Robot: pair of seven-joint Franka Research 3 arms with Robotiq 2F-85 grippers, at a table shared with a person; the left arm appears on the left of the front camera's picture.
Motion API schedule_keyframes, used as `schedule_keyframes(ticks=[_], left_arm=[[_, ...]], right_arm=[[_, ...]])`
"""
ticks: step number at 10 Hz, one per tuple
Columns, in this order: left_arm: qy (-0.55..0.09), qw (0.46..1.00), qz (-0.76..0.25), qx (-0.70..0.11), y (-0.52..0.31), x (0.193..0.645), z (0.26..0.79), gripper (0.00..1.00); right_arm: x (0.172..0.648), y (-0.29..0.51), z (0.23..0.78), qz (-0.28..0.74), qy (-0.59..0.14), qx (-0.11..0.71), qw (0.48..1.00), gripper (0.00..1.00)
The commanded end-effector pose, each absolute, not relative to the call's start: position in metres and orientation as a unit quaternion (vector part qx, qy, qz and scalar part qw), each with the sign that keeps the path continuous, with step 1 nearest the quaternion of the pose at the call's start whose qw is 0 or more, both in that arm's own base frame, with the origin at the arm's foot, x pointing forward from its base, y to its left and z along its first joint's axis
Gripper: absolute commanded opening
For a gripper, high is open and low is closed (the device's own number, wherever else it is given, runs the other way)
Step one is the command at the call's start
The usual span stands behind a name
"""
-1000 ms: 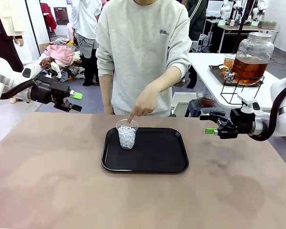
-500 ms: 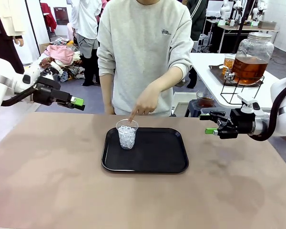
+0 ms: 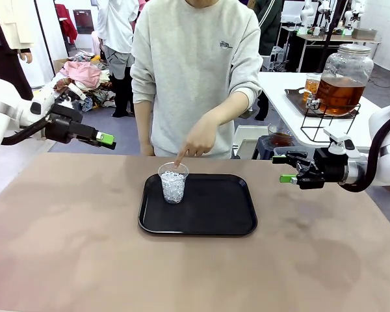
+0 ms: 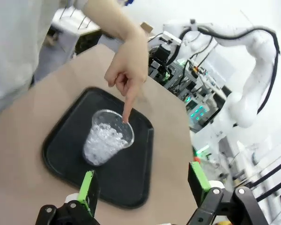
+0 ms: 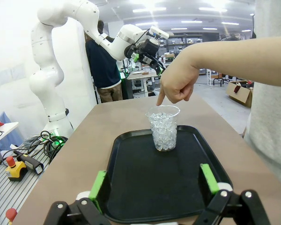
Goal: Pour the drink into the iced cup.
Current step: Pick up the iced cup indicated by the human and present it to them.
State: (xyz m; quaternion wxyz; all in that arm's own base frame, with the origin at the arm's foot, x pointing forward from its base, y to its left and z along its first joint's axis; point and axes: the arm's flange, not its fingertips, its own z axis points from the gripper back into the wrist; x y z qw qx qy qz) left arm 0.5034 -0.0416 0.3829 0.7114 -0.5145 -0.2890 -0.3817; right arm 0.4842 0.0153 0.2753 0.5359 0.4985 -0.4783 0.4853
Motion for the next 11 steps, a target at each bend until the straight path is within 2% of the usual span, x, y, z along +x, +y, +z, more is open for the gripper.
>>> schedule_keyframes(ticks=[1,3,6,8,11], left_arm=[[-0.385,0.628,-0.465,-0.492,-0.048,0.504,0.363,1.0],[-0.445,0.569,-0.522,-0.454,-0.055,0.504,0.341,1.0],[-0.494,0.55,-0.532,-0.413,-0.069,0.502,0.309,1.0],[-0.507,0.548,-0.521,-0.413,-0.075,0.501,0.294,1.0],[-0.491,0.551,-0.531,-0.417,-0.07,0.503,0.298,1.0]], right_arm=[[0.485,0.016,0.277,0.488,-0.479,0.496,0.535,1.0],[0.485,0.016,0.277,0.488,-0.479,0.496,0.535,1.0],[0.485,0.016,0.277,0.488,-0.479,0.496,0.535,1.0],[0.485,0.016,0.277,0.488,-0.479,0.496,0.535,1.0],[0.485,0.016,0.277,0.488,-0.479,0.496,0.535,1.0]])
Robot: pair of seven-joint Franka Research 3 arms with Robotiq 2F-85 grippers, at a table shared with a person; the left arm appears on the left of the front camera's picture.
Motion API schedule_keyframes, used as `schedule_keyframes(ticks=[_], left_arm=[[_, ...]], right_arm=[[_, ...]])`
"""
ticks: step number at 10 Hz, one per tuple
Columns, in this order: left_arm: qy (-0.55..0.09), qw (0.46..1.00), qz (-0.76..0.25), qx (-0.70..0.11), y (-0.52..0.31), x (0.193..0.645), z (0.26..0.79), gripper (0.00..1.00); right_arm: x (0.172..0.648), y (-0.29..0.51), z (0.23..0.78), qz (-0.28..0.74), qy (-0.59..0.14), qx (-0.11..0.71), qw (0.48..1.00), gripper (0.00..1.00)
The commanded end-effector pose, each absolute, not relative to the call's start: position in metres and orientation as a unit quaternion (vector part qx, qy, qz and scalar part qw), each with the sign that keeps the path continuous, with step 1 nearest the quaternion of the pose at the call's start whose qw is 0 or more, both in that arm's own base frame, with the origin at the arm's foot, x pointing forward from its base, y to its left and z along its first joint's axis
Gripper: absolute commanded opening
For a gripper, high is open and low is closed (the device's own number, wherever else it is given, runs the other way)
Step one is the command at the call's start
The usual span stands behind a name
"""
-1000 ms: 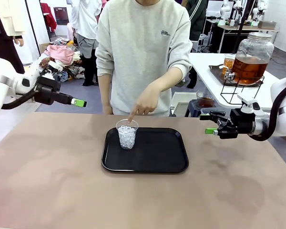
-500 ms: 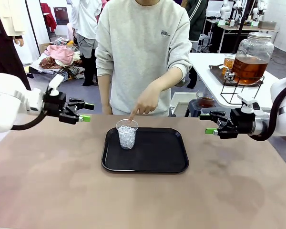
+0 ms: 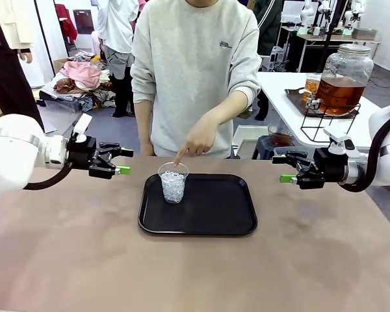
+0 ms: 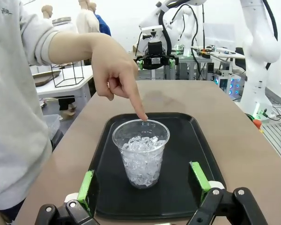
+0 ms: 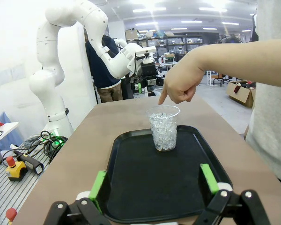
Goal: Pour the drink into the iced cup.
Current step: Pick up the iced cup indicated by the human and present it to them.
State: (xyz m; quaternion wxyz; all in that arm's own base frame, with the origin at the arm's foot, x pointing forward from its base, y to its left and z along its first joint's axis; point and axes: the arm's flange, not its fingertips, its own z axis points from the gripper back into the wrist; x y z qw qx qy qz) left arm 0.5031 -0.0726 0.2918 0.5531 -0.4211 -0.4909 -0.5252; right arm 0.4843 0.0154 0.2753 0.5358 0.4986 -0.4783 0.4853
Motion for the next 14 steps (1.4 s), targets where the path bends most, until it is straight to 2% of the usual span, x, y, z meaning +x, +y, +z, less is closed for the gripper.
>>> schedule_keyframes(ticks=[1,4,7,14], left_arm=[[-0.491,0.551,-0.531,-0.417,-0.07,0.503,0.298,1.0],[-0.492,0.552,-0.526,-0.419,-0.072,0.504,0.294,1.0],[-0.519,0.527,-0.519,-0.428,-0.09,0.507,0.271,1.0],[-0.528,0.529,-0.517,-0.417,-0.12,0.51,0.228,1.0]], right_arm=[[0.485,0.016,0.277,0.488,-0.479,0.496,0.535,1.0],[0.485,0.016,0.277,0.488,-0.479,0.496,0.535,1.0],[0.485,0.016,0.277,0.488,-0.479,0.496,0.535,1.0],[0.485,0.016,0.277,0.488,-0.479,0.496,0.535,1.0]])
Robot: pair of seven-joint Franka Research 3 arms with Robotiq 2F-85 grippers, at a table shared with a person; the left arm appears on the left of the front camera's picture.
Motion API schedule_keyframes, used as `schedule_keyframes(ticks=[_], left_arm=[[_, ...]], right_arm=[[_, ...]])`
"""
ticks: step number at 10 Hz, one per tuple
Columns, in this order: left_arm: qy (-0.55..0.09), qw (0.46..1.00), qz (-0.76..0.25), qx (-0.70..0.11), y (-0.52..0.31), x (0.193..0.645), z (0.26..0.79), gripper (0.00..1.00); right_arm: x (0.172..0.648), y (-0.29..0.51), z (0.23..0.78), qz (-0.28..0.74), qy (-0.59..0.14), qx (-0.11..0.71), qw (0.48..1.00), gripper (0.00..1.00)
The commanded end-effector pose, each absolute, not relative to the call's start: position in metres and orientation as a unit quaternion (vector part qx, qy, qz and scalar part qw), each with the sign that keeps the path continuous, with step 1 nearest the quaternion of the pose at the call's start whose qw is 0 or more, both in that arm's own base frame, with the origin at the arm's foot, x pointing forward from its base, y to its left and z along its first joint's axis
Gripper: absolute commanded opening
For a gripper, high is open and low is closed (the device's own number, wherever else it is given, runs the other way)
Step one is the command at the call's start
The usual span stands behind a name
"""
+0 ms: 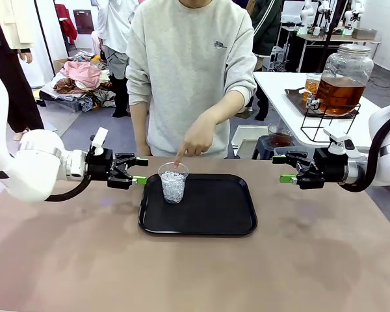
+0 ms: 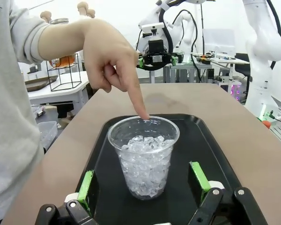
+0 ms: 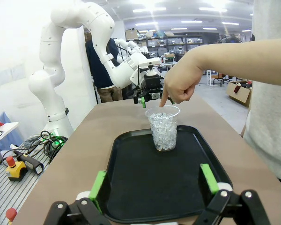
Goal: Pour the drink into the iced cup.
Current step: Pick up the iced cup indicated by the human and present it to them.
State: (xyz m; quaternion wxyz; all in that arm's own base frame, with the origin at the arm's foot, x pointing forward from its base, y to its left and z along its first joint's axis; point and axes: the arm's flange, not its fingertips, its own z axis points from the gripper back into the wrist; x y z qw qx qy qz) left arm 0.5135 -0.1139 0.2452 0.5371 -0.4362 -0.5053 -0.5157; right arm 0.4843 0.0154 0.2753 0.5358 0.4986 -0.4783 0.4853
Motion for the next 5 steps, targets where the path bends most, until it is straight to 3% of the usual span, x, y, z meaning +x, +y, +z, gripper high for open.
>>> schedule_keyframes(ticks=[1,5], left_arm=[[-0.527,0.529,-0.519,-0.415,-0.124,0.511,0.222,1.0],[-0.516,0.535,-0.52,-0.42,-0.136,0.515,0.206,1.0]], right_arm=[[0.485,0.016,0.277,0.488,-0.479,0.496,0.535,1.0],[0.485,0.016,0.277,0.488,-0.479,0.496,0.535,1.0]])
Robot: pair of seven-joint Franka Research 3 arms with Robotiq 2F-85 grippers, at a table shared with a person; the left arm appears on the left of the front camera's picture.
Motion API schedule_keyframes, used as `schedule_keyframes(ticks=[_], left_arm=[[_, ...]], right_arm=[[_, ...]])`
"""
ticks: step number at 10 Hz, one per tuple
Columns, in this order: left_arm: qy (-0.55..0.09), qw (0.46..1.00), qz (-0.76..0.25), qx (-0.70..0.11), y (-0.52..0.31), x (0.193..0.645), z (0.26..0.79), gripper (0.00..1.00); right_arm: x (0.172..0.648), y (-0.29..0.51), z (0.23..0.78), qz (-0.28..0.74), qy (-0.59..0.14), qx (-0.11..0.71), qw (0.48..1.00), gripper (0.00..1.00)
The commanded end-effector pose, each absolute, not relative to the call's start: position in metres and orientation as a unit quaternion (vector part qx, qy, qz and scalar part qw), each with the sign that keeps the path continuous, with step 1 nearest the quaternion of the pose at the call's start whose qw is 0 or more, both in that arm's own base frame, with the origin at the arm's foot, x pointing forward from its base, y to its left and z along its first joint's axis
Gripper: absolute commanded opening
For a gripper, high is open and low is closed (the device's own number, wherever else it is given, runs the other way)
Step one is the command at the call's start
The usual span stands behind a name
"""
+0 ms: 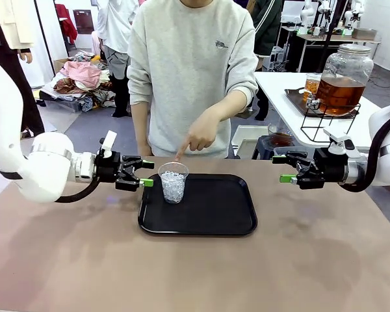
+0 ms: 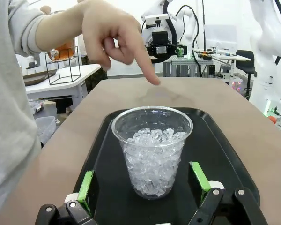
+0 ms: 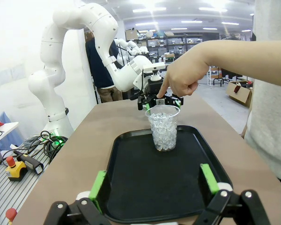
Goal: Pour the drink into the iced cup.
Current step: Pick up the iced cup indicated by the human and present it to them.
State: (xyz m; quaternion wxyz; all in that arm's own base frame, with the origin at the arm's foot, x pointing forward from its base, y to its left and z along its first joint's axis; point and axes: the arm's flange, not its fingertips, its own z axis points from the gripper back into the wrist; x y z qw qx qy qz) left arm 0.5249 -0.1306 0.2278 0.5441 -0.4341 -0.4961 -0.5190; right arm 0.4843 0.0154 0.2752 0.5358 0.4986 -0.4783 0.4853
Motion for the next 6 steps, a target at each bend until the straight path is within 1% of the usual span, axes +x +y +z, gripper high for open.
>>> schedule_keyframes(ticks=[1,6], left_arm=[[-0.514,0.538,-0.519,-0.421,-0.1373,0.5156,0.2053,1.0],[-0.501,0.546,-0.52,-0.425,-0.144,0.5177,0.1991,1.0]], right_arm=[[0.4853,0.0162,0.2775,0.488,-0.479,0.496,0.535,1.0],[0.4853,0.0162,0.2775,0.488,-0.479,0.496,0.535,1.0]])
